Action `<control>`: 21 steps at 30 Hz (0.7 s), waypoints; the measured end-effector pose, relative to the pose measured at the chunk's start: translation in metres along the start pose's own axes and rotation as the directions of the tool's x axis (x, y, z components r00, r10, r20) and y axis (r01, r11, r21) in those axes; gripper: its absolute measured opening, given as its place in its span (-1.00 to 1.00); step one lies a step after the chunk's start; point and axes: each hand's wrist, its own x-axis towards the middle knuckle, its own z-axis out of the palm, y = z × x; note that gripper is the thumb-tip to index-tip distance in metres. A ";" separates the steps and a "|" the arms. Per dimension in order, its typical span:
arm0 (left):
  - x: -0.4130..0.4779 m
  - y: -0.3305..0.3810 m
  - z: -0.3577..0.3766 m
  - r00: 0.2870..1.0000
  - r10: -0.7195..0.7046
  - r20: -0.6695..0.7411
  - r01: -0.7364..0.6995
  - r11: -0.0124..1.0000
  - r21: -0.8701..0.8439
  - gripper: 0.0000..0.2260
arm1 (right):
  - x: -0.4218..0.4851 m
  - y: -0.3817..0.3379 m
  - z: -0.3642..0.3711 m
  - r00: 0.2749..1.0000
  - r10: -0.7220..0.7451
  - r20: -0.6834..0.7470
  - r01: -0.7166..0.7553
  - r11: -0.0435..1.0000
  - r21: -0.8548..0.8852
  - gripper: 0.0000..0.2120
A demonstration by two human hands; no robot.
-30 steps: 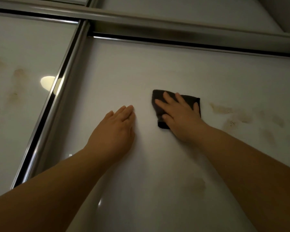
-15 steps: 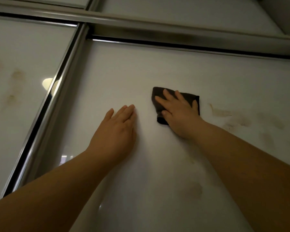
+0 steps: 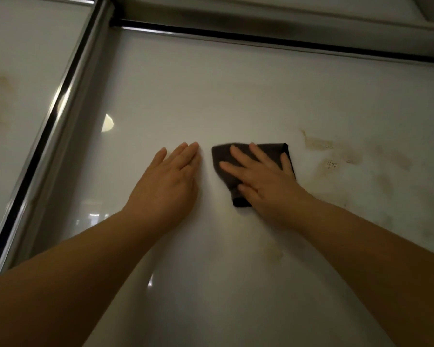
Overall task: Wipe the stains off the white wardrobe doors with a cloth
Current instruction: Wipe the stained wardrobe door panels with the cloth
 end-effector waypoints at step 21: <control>-0.031 0.022 -0.001 0.999 -0.009 0.051 0.013 0.997 -0.071 -0.48 | -0.040 0.010 0.005 0.996 -0.031 0.086 0.029 0.999 0.018 -0.57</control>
